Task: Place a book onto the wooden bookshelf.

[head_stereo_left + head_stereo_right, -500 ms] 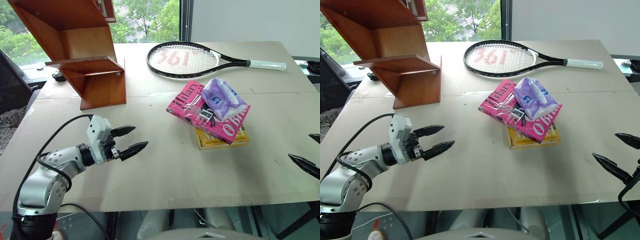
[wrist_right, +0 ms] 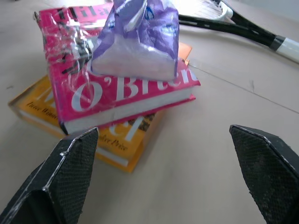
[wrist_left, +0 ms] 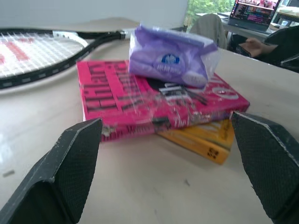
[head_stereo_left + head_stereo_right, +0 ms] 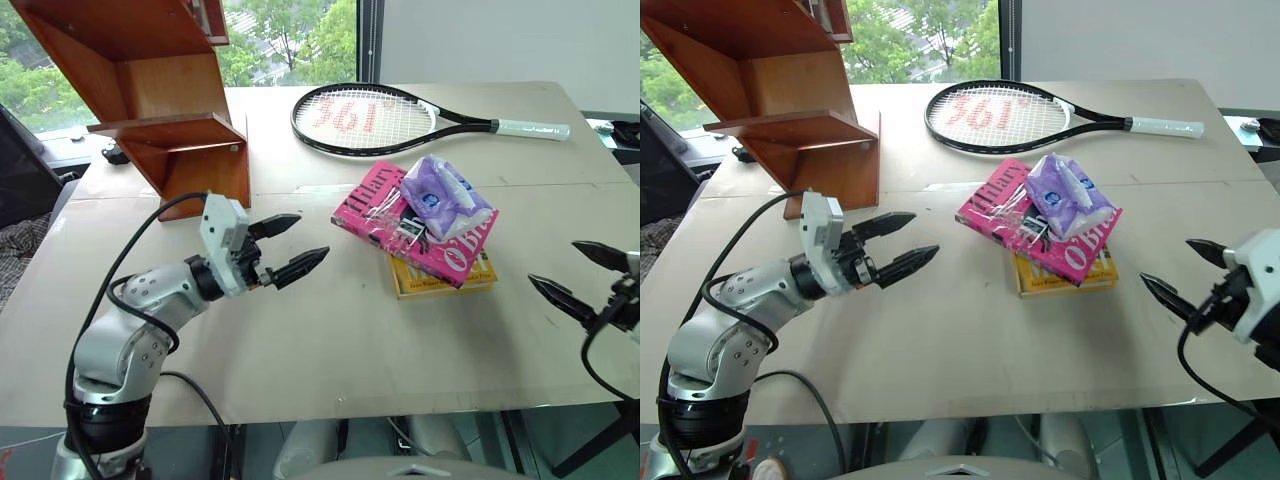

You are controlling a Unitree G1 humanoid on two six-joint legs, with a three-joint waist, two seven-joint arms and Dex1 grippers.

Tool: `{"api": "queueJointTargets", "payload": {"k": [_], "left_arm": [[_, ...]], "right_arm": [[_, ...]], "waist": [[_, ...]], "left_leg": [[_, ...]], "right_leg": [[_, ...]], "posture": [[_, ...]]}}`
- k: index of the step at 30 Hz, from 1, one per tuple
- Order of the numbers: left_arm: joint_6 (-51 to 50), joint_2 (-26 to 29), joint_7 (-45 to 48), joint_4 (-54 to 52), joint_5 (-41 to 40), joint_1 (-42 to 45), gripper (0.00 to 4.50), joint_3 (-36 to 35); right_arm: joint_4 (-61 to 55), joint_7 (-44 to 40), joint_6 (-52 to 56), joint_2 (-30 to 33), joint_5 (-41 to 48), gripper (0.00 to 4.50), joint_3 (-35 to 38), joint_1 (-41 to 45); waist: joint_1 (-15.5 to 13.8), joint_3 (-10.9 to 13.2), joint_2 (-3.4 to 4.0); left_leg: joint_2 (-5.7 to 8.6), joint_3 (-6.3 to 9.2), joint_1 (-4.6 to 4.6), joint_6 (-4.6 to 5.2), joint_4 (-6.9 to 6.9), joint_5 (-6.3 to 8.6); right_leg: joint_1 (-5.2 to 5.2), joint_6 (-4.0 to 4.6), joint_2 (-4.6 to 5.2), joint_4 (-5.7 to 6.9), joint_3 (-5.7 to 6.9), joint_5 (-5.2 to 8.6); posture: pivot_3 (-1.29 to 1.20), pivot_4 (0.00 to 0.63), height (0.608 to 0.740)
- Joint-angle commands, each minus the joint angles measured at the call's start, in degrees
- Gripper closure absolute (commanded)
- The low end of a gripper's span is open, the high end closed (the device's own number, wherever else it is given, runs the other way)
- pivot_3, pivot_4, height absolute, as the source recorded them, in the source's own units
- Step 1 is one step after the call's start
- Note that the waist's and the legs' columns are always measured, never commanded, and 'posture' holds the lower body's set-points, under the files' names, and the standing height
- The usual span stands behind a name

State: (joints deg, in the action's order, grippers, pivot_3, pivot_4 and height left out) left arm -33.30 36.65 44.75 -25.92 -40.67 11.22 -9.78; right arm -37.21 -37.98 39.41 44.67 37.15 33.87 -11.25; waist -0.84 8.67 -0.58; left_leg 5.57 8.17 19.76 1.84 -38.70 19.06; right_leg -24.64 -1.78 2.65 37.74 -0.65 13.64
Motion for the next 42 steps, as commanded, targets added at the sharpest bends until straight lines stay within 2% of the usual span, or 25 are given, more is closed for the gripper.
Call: {"api": "queueJointTargets", "payload": {"k": [1, 5, 10, 16, 18, 19, 23, 25, 27, 28, 34, 37, 42], "left_arm": [[0.1, 1.4, 2.3, -2.1, -2.3, 0.5, 0.0, -1.0], [3.1, 3.3, 8.5, -3.2, -2.6, -2.7, 0.0, -1.4], [1.6, 5.3, 10.5, -5.3, -6.4, -4.4, 0.0, -4.3], [2.9, 6.2, 12.5, -5.9, -5.8, -5.3, 0.0, -3.4], [3.9, 6.3, 13.7, -6.1, -5.3, -6.4, 0.0, -3.4], [4.4, 6.5, 14.4, -6.3, -5.2, -7.3, 0.0, -3.9], [6.2, 7.1, 16.9, -5.2, -4.9, -9.2, 0.0, -5.0], [6.8, 7.2, 17.5, -4.8, -4.8, -9.5, 0.0, -5.1], [7.0, 7.1, 17.6, -4.7, -5.1, -9.3, 0.0, -4.9], [7.1, 7.0, 17.6, -4.7, -5.1, -9.3, 0.0, -4.7], [8.6, 1.8, 16.7, -2.9, -3.4, -5.4, 0.0, 2.4], [8.9, -1.4, 16.3, -1.1, -1.8, -2.2, 0.0, 6.8], [8.8, -2.6, 17.4, -0.2, -0.5, 0.9, 0.0, 10.5]], "right_arm": [[-2.3, 4.0, 2.7, 0.2, 3.1, 0.05, -2.2, 5.7], [-3.9, 8.0, 8.1, 1.4, 5.0, 0.05, -7.5, 11.6], [0.8, 14.2, 19.4, 3.0, 5.2, 0.05, -17.3, 26.5], [13.8, 17.1, 21.7, -2.2, -0.7, 0.05, -29.0, 40.7], [18.6, 16.9, 19.8, -2.8, -4.4, 0.05, -32.5, 42.8], [20.0, 16.5, 18.9, -2.9, -5.7, 0.57, -33.3, 43.4], [21.3, 15.4, 17.9, -3.3, -7.5, 2.11, -33.2, 43.8], [20.9, 15.1, 17.6, -3.3, -8.1, 3.03, -32.7, 43.5], [20.0, 15.4, 18.1, -3.5, -7.6, 4.09, -30.5, 42.9], [19.5, 15.6, 18.4, -3.4, -7.3, 4.44, -29.1, 42.4], [12.1, 17.4, 23.8, 2.2, -8.3, 4.44, -8.2, 26.7], [14.3, 18.4, 21.1, 2.3, -11.5, 4.44, -7.8, 21.6], [21.7, 18.3, 13.3, -0.5, -15.9, 4.44, -13.1, 22.0]], "waist": [[0.0, 0.0, 0.0], [0.0, 0.0, 0.0], [0.0, 0.0, -0.02], [0.0, 0.0, -0.02], [0.2, 0.0, -0.01], [0.1, 0.0, -0.02], [0.0, 0.0, -0.01], [0.1, 0.0, -0.01], [0.1, 0.0, -0.01], [0.1, 0.0, -0.01], [-1.6, 0.0, 0.03], [-1.2, 0.0, 0.01], [1.2, 0.0, 0.03]], "left_leg": [[0.0, -0.01, 0.01, 0.0, 0.0, 0.0], [-0.01, 0.0, 0.02, 0.0, 0.03, 0.0], [0.0, -0.04, 0.04, 0.01, -0.03, 0.0], [-0.01, 0.0, 0.1, 0.01, 0.0, 0.0], [0.01, -0.02, 0.12, 0.02, 0.0, 0.0], [0.02, -0.03, 0.12, 0.01, 0.0, 0.0], [0.01, -0.01, 0.21, 0.01, 0.17, 0.0], [0.0, -0.01, 0.22, 0.01, 0.18, 0.0], [0.0, -0.02, 0.21, 0.01, 0.16, 0.0], [0.0, -0.02, 0.21, 0.01, 0.14, 0.0], [0.03, 0.06, 0.32, 0.05, 0.13, 0.02], [0.04, 0.03, 0.34, 0.05, 0.04, 0.02], [-0.04, -0.41, -0.04, 0.05, 0.0, 0.02]], "right_leg": [[-0.02, 0.0, 0.0, 0.0, -0.01, 0.0], [-0.04, 0.01, -0.01, -0.03, 0.0, 0.01], [-0.04, 0.01, -0.01, -0.04, -0.03, 0.0], [-0.08, 0.02, 0.0, -0.07, 0.03, 0.01], [-0.09, 0.02, 0.01, -0.1, 0.02, 0.0], [-0.1, 0.02, 0.01, -0.1, 0.0, 0.0], [-0.25, 0.03, 0.02, -0.19, 0.05, 0.01], [-0.25, 0.03, 0.02, -0.19, 0.04, 0.01], [-0.25, 0.03, 0.02, -0.17, 0.02, 0.01], [-0.25, 0.03, 0.02, -0.15, 0.02, 0.01], [-0.23, 0.02, 0.06, -0.3, 0.14, 0.01], [-0.21, 0.01, 0.05, -0.27, 0.13, 0.0], [-0.15, 0.01, -0.03, 0.2, -0.37, -0.01]], "posture": [[0.0, 0.15, 0.74], [0.0, 0.15, 0.74], [0.0, 0.15, 0.74], [0.0, 0.15, 0.74], [0.0, 0.15, 0.74], [0.0, 0.15, 0.74], [0.0, 0.15, 0.74], [0.0, 0.15, 0.74], [0.0, 0.15, 0.74], [0.0, 0.15, 0.74], [0.0, 0.15, 0.74], [0.0, 0.15, 0.74], [0.0, 0.15, 0.74]]}}
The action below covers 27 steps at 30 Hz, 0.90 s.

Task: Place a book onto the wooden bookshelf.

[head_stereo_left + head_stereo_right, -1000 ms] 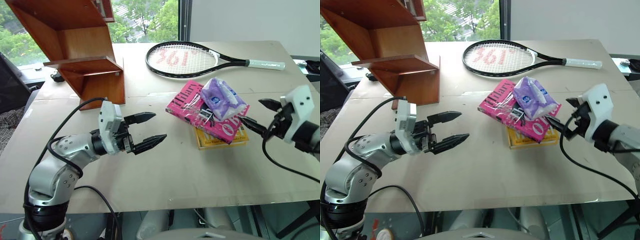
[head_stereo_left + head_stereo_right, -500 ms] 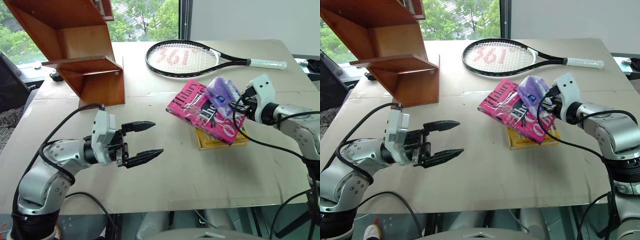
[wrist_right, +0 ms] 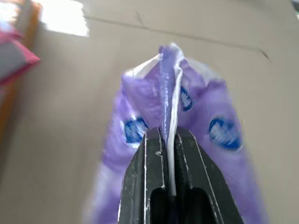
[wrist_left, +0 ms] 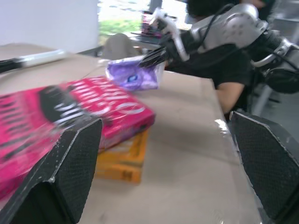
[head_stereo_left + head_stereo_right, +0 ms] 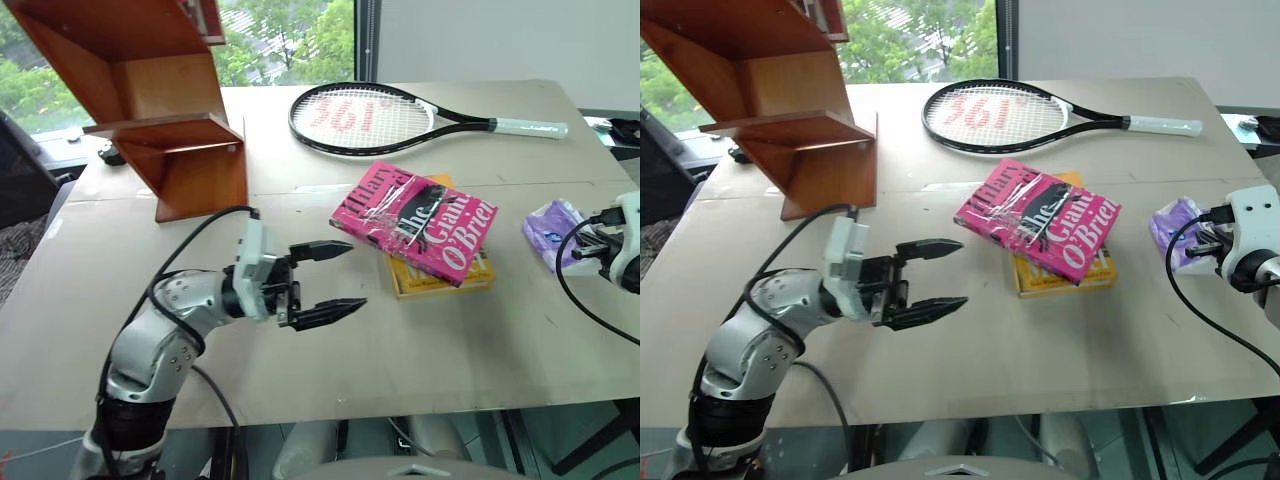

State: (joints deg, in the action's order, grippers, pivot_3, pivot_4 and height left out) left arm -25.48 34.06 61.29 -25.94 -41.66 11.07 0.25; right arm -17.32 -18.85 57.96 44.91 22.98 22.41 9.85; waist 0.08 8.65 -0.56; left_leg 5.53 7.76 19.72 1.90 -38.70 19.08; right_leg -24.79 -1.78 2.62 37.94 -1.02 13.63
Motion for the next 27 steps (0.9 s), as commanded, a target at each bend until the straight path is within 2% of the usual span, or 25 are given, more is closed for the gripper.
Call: {"api": "queueJointTargets", "payload": {"k": [1, 4, 8, 13, 16, 19, 21, 24, 25, 27], "left_arm": [[0.8, -0.2, 0.7, 0.0, 0.4, 1.8, 0.0, 0.8], [-0.7, 0.0, -0.2, -0.4, -0.3, 3.8, 0.0, 1.0], [-2.7, -0.5, -2.0, -1.6, -0.7, 5.1, 0.0, 1.8], [-3.2, -0.6, -2.5, -1.4, -0.6, 5.3, 0.0, 2.0], [-3.5, -0.3, -3.5, -2.9, -0.7, 4.4, 0.0, 1.5], [-4.8, 1.2, -5.0, -6.4, -2.2, 2.3, 0.0, -0.3], [-5.4, 2.4, -5.4, -7.2, -3.0, 1.5, 0.0, -1.9], [-6.2, 3.8, -6.6, -8.3, -4.2, 0.5, 0.0, -4.2], [-6.6, 4.2, -7.3, -8.7, -4.5, -0.2, 0.0, -5.0], [-7.3, 4.9, -8.5, -9.8, -5.2, -1.6, 0.0, -6.2]], "right_arm": [[3.0, -2.6, -7.1, -0.6, -2.1, 3.92, -2.9, 0.2], [0.7, -5.9, -8.5, 1.7, -2.1, 2.73, -1.2, -3.0], [-10.2, -11.5, -4.6, 4.0, 5.4, 0.86, 9.0, -6.0], [-20.0, -17.5, -0.1, 4.6, 17.0, 0.76, 17.6, -8.9], [-21.8, -16.4, 2.3, 3.7, 21.5, 0.76, 16.8, -8.5], [-21.4, -13.8, 1.6, 2.5, 21.0, 2.0, 11.3, -7.2], [-20.3, -12.0, 0.8, 1.4, 19.9, 3.05, 7.6, -5.6], [-18.6, -10.5, -1.2, 1.8, 15.8, 4.26, 2.1, -4.8], [-17.3, -10.0, -2.3, 2.3, 13.6, 4.39, -0.2, -4.4], [-14.9, -9.6, -4.4, 3.2, 10.3, 4.39, -3.4, -3.6]], "waist": [[0.6, 0.0, 0.01], [0.4, 0.0, 0.02], [-0.2, 0.0, 0.06], [-0.8, 0.0, -0.03], [-0.9, 0.0, -0.03], [-0.9, 0.0, -0.06], [-0.8, 0.0, -0.05], [-0.9, 0.0, -0.05], [-0.9, 0.0, -0.05], [-1.0, 0.0, -0.05]], "left_leg": [[-0.04, 0.0, -0.01, 0.0, 0.0, 0.0], [-0.1, 0.01, 0.01, -0.01, -0.02, 0.0], [-0.09, 0.02, 0.11, 0.01, -0.02, 0.01], [-0.15, 0.09, 0.1, 0.02, 0.0, 0.02], [-0.15, 0.08, 0.08, 0.02, -0.05, 0.02], [-0.14, 0.07, 0.07, 0.03, -0.12, 0.03], [-0.15, 0.07, 0.05, 0.03, -0.12, 0.02], [-0.15, 0.08, 0.06, 0.02, -0.11, 0.02], [-0.15, 0.08, 0.06, 0.02, -0.11, 0.02], [-0.12, 0.07, 0.08, 0.03, -0.12, 0.02]], "right_leg": [[-0.01, 0.0, -0.03, 0.01, -0.01, 0.0], [-0.01, 0.02, -0.09, 0.01, 0.04, -0.01], [-0.04, 0.01, -0.07, -0.14, 0.06, -0.01], [0.0, 0.01, -0.12, -0.2, 0.13, -0.01], [0.05, 0.01, -0.11, -0.16, 0.12, -0.01], [0.07, 0.0, -0.1, -0.14, 0.11, -0.01], [0.07, 0.01, -0.1, -0.14, 0.11, -0.01], [0.05, 0.01, -0.1, -0.11, 0.13, -0.01], [0.06, 0.01, -0.1, -0.12, 0.14, -0.01], [0.06, 0.01, -0.08, -0.15, 0.13, -0.01]], "posture": [[0.0, 0.15, 0.74], [0.0, 0.15, 0.74], [0.0, 0.15, 0.74], [0.0, 0.15, 0.74], [0.0, 0.15, 0.74], [0.0, 0.15, 0.74], [0.0, 0.15, 0.74], [0.0, 0.15, 0.74], [0.0, 0.15, 0.74], [0.0, 0.15, 0.74]]}}
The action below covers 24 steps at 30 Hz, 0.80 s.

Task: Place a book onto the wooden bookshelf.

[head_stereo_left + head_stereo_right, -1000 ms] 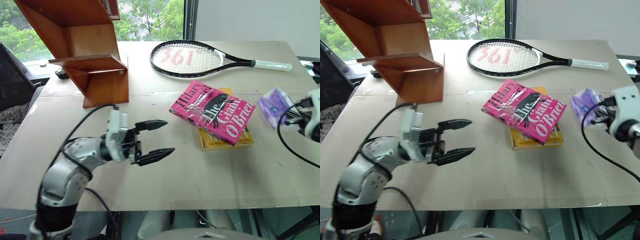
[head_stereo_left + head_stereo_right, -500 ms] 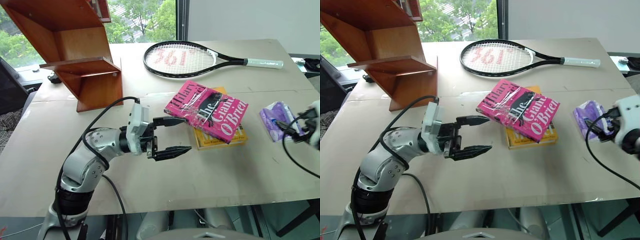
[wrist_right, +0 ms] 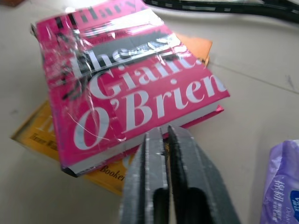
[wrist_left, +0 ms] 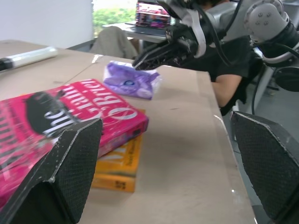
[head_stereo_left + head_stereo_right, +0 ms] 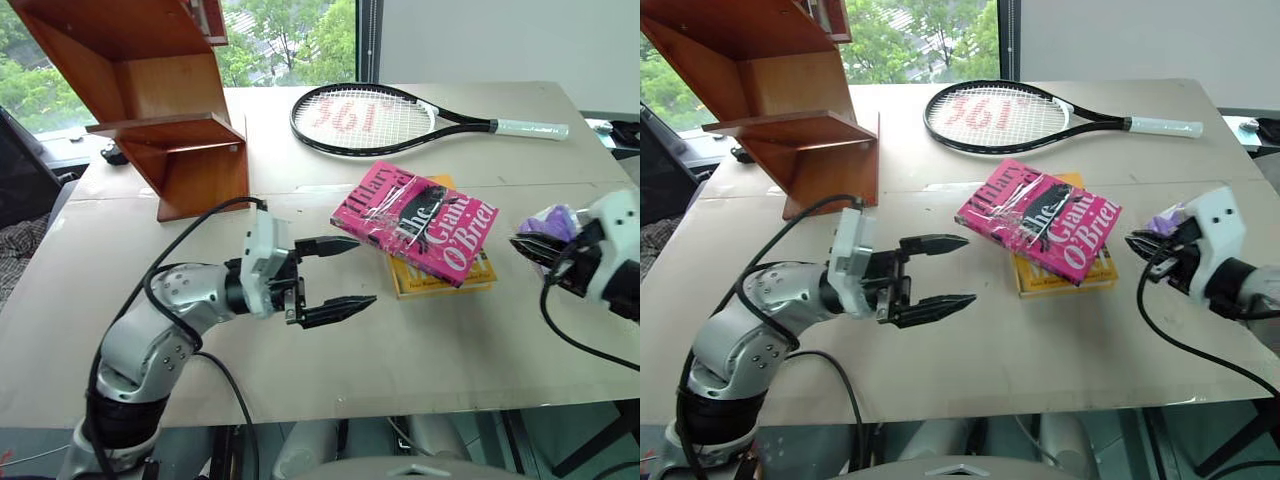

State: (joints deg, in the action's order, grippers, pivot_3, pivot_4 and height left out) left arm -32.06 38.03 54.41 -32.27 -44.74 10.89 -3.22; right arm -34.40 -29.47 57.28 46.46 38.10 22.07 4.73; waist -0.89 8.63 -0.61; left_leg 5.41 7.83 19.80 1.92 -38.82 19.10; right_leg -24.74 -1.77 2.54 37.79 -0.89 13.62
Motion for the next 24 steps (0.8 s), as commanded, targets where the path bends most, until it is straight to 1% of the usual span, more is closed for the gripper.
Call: {"api": "queueJointTargets", "payload": {"k": [1, 7, 14, 20, 24], "left_arm": [[-1.0, 1.2, -2.2, -4.1, -2.4, -2.1, 0.0, -3.2], [-1.5, 2.7, -4.1, -6.6, -2.8, -6.7, 0.0, -5.8], [-0.3, 3.5, -4.4, -6.1, -1.6, -9.7, 0.0, -7.7], [1.6, 3.6, -3.6, -5.6, -0.4, -12.8, 0.0, -8.6], [2.3, 3.5, -3.7, -6.3, 0.0, -14.1, 0.0, -8.8]], "right_arm": [[3.2, 0.9, -4.6, 2.0, -6.1, 4.39, -4.3, 1.9], [9.8, -1.5, -8.9, 2.5, -10.4, 4.39, -9.2, 4.9], [19.1, -4.9, -13.5, 2.3, -16.0, 4.39, -16.9, 12.4], [22.7, -6.2, -14.8, -1.0, -18.1, 4.39, -21.1, 18.1], [25.1, -5.1, -15.6, -5.2, -20.4, 4.39, -24.5, 21.5]], "waist": [[0.0, 0.0, 0.0], [0.1, 0.0, 0.0], [0.2, 0.0, 0.02], [0.2, 0.0, 0.03], [0.2, 0.0, 0.02]], "left_leg": [[0.01, 0.0, 0.01, 0.0, 0.0, 0.0], [-0.01, 0.01, 0.0, 0.0, 0.02, 0.0], [-0.01, -0.02, -0.02, 0.0, 0.02, 0.0], [-0.01, -0.02, 0.01, 0.0, 0.08, 0.0], [-0.01, -0.02, 0.02, 0.0, 0.1, 0.0]], "right_leg": [[0.0, 0.0, 0.01, -0.01, 0.0, 0.0], [-0.01, 0.0, -0.01, -0.02, 0.02, 0.0], [-0.01, 0.01, -0.01, -0.02, -0.01, 0.0], [-0.05, 0.02, -0.01, -0.06, -0.01, 0.01], [-0.07, 0.02, -0.01, -0.07, -0.01, 0.0]], "posture": [[0.0, 0.15, 0.74], [0.0, 0.15, 0.74], [0.0, 0.15, 0.74], [0.0, 0.15, 0.74], [0.0, 0.15, 0.74]]}}
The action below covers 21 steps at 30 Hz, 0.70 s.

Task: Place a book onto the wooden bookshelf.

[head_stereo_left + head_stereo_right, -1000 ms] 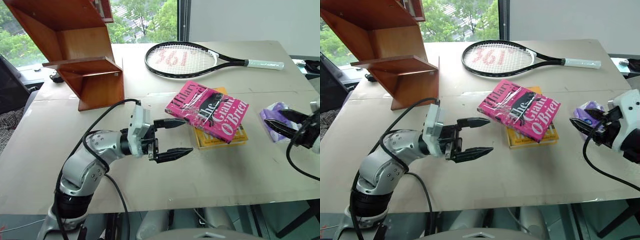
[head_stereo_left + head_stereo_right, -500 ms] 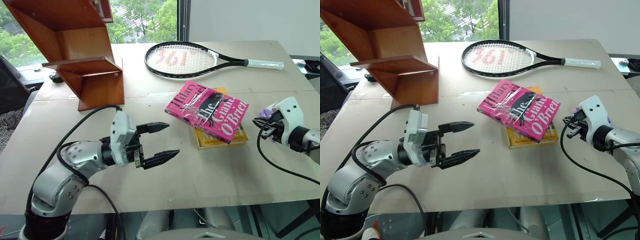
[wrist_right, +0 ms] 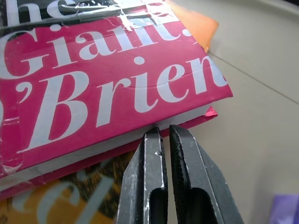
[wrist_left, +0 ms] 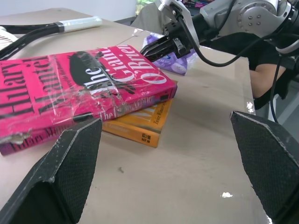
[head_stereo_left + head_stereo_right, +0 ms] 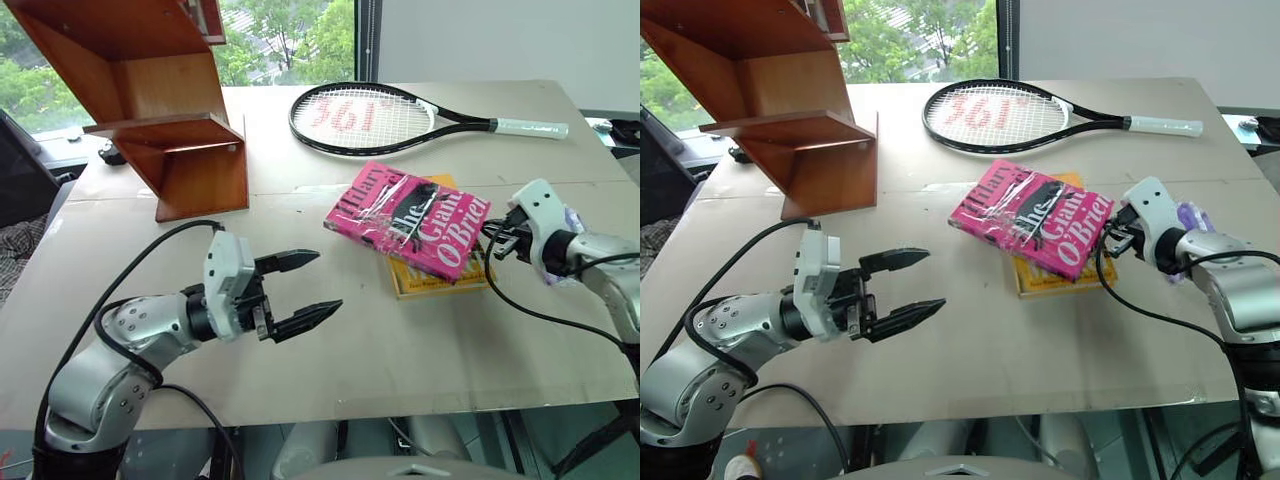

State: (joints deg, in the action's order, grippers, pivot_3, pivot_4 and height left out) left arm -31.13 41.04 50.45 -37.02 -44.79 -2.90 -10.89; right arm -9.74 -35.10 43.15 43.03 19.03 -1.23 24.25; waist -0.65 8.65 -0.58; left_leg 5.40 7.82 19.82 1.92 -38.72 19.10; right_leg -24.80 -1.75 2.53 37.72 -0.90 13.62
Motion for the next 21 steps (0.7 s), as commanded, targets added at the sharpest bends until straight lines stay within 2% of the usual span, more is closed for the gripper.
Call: {"api": "queueJointTargets", "payload": {"k": [1, 3, 8, 9, 10, 12, 17, 18, 21], "left_arm": [[1.4, 0.5, 0.0, -1.9, -0.1, -0.5, 0.0, -1.2], [1.2, 0.5, -0.6, -2.5, -0.3, -0.7, 0.0, -1.5], [-2.2, 0.2, -4.9, -3.9, -2.6, -0.6, 0.0, -1.4], [-3.5, -0.2, -6.3, -4.2, -3.6, -0.8, 0.0, -0.9], [-4.8, -0.7, -7.5, -4.3, -4.7, -1.1, 0.0, -0.3], [-7.4, -1.8, -10.4, -4.3, -7.6, -1.3, 0.0, 0.1], [-14.5, -5.4, -20.5, -0.5, -11.5, 0.5, 0.0, 1.2], [-16.8, -7.1, -24.5, 1.3, -15.1, 2.0, 0.0, 0.9], [-26.0, -9.6, -38.1, 9.2, -29.4, 7.0, 0.0, -0.2]], "right_arm": [[0.6, 0.7, -1.5, -2.5, -1.6, 4.39, -1.4, 2.4], [0.7, 0.9, -1.4, -3.6, -2.1, 4.39, -1.4, 2.8], [-2.5, -2.6, -6.9, -0.6, -1.2, 4.39, 3.9, -3.1], [-4.5, -5.3, -8.0, 0.8, 1.1, 3.91, 7.3, -6.7], [-6.9, -8.8, -9.3, 1.8, 3.9, 3.7, 11.1, -10.6], [-11.2, -14.4, -11.6, 3.0, 8.9, 2.75, 17.5, -17.3], [-19.3, -19.3, -12.3, 2.9, 18.6, 0.41, 27.9, -24.2], [-21.3, -19.6, -12.2, 2.8, 20.2, 0.05, 29.1, -25.1], [-26.7, -19.5, -13.5, 1.7, 23.4, 0.01, 30.7, -27.4]], "waist": [[0.0, 0.0, 0.0], [-0.1, 0.0, 0.01], [-0.3, 0.0, 0.01], [-0.4, 0.0, 0.01], [-0.9, 0.0, 0.03], [-1.2, 0.0, 0.04], [0.0, 0.0, 0.07], [0.0, 0.0, 0.07], [-0.3, 0.0, 0.02]], "left_leg": [[0.0, 0.0, 0.0, 0.0, 0.0, 0.0], [0.0, 0.01, 0.0, 0.0, 0.02, 0.0], [0.02, 0.04, 0.06, 0.01, 0.02, 0.0], [0.02, 0.05, 0.07, 0.01, 0.02, 0.0], [0.02, 0.07, 0.08, 0.01, 0.03, 0.01], [0.01, 0.13, 0.14, 0.03, 0.11, 0.01], [-0.03, 0.02, -0.13, 0.02, 0.14, 0.01], [-0.06, -0.02, -0.17, 0.02, 0.13, 0.01], [-0.1, 0.03, -0.18, 0.0, -0.07, 0.0]], "right_leg": [[0.0, 0.0, 0.0, 0.0, 0.01, 0.0], [-0.01, 0.0, 0.0, 0.01, 0.01, 0.0], [0.0, 0.0, 0.03, -0.09, 0.04, 0.0], [0.0, 0.0, 0.03, -0.1, 0.06, 0.0], [0.0, 0.0, 0.03, -0.12, 0.08, 0.0], [0.01, -0.01, 0.05, -0.27, 0.17, 0.01], [0.1, -0.01, -0.01, -0.03, -0.01, 0.0], [0.11, -0.01, -0.06, 0.02, -0.04, 0.0], [0.16, 0.03, -0.08, 0.2, 0.05, -0.03]], "posture": [[0.0, 0.15, 0.74], [0.0, 0.15, 0.74], [0.0, 0.15, 0.74], [0.0, 0.15, 0.74], [0.0, 0.15, 0.74], [0.0, 0.15, 0.74], [0.0, 0.15, 0.74], [0.0, 0.15, 0.74], [0.0, 0.15, 0.74]]}}
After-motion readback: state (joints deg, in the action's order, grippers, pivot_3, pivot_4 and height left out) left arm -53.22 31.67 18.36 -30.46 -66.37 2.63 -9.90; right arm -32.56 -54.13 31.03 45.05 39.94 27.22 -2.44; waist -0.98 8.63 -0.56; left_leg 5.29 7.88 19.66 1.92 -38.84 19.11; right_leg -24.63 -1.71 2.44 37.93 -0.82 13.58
